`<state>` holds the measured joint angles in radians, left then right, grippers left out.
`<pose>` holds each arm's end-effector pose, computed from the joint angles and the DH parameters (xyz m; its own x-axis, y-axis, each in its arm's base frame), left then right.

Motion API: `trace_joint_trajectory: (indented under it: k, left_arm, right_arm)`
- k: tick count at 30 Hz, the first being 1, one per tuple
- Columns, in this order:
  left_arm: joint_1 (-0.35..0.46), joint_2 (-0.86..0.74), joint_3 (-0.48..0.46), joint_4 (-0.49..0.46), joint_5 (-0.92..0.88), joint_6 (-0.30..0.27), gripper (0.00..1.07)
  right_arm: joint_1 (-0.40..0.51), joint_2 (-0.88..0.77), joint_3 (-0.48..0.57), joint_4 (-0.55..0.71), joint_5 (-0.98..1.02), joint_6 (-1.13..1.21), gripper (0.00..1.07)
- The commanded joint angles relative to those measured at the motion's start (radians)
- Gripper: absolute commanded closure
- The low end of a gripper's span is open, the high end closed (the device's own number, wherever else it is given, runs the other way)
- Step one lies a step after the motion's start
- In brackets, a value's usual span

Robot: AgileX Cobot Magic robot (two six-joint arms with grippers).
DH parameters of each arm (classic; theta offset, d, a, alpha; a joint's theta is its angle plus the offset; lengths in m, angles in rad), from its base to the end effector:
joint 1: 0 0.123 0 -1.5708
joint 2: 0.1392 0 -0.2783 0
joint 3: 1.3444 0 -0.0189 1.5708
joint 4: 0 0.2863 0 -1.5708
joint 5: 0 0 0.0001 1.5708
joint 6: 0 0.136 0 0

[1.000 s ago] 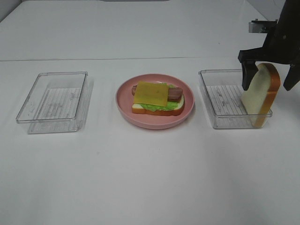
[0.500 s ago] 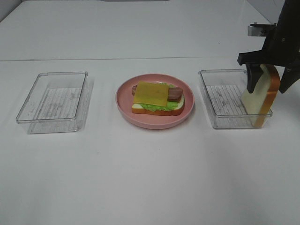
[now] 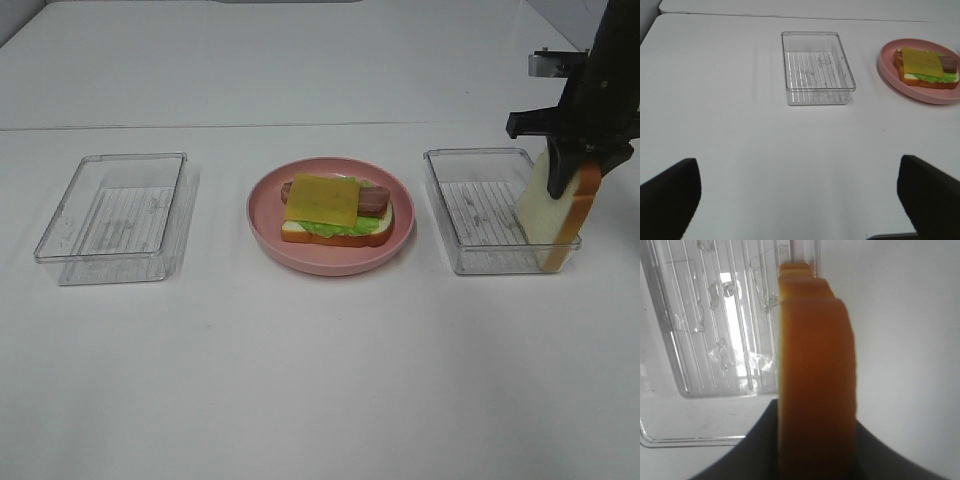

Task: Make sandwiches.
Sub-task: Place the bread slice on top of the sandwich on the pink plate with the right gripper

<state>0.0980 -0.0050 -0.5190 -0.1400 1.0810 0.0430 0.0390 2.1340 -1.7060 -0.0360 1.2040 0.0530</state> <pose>0.0697 -0.0100 0.2793 -0.4471 -0.0671 -0.8920 0.0020 0.9971 -0.0760 0.4592 0.0133 0.1217 -0.9996 0.0011 -0.0275 0.0020 0.9995 -0.0325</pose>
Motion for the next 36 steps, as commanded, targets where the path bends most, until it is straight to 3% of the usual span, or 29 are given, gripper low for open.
trace_joint_trajectory:
  k: [1,2,11,22,24,26,27,28,29,30,31,32,36]
  left_arm:
    - [0.004,-0.022,0.003,-0.008,-0.012,0.0,0.04]
    - [0.004,-0.022,0.003,-0.008,-0.012,0.0,0.04]
    - [0.004,-0.022,0.003,-0.008,-0.012,0.0,0.04]
    - [0.004,-0.022,0.003,-0.008,-0.012,0.0,0.04]
    - [0.004,-0.022,0.003,-0.008,-0.012,0.0,0.04]
    - [0.004,-0.022,0.003,-0.008,-0.012,0.0,0.04]
    - [0.004,-0.022,0.003,-0.008,-0.012,0.0,0.04]
    - [0.004,-0.022,0.003,-0.008,-0.012,0.0,0.04]
    - [0.004,-0.022,0.003,-0.008,-0.012,0.0,0.04]
    - [0.004,-0.022,0.003,-0.008,-0.012,0.0,0.04]
    - [0.004,-0.022,0.003,-0.008,-0.012,0.0,0.04]
    - [0.004,-0.022,0.003,-0.009,-0.012,0.0,0.04]
    - [0.004,-0.022,0.003,-0.009,-0.012,0.0,0.04]
  right_arm:
    - [-0.003,0.004,-0.003,-0.003,0.025,0.044,1.01]
    - [-0.003,0.004,-0.003,-0.003,0.035,0.048,1.07]
    - [-0.003,-0.009,-0.01,0.013,0.071,0.067,1.07]
    - [-0.003,-0.213,-0.01,0.113,0.078,0.058,1.07]
    - [-0.002,-0.274,0.009,0.267,0.027,0.004,1.07]
    - [-0.002,-0.287,0.026,0.332,-0.01,-0.03,1.07]
    - [-0.002,-0.305,0.073,0.473,-0.098,-0.113,1.07]
    - [-0.002,-0.305,0.073,0.473,-0.098,-0.113,1.07]
    - [-0.002,-0.312,0.136,0.626,-0.173,-0.196,1.07]
    - [-0.002,-0.312,0.172,0.714,-0.204,-0.253,1.07]
    - [-0.002,-0.312,0.172,0.714,-0.204,-0.253,1.07]
    - [-0.002,-0.302,0.238,0.864,-0.242,-0.354,1.07]
    - [-0.002,-0.286,0.322,1.015,-0.282,-0.456,1.07]
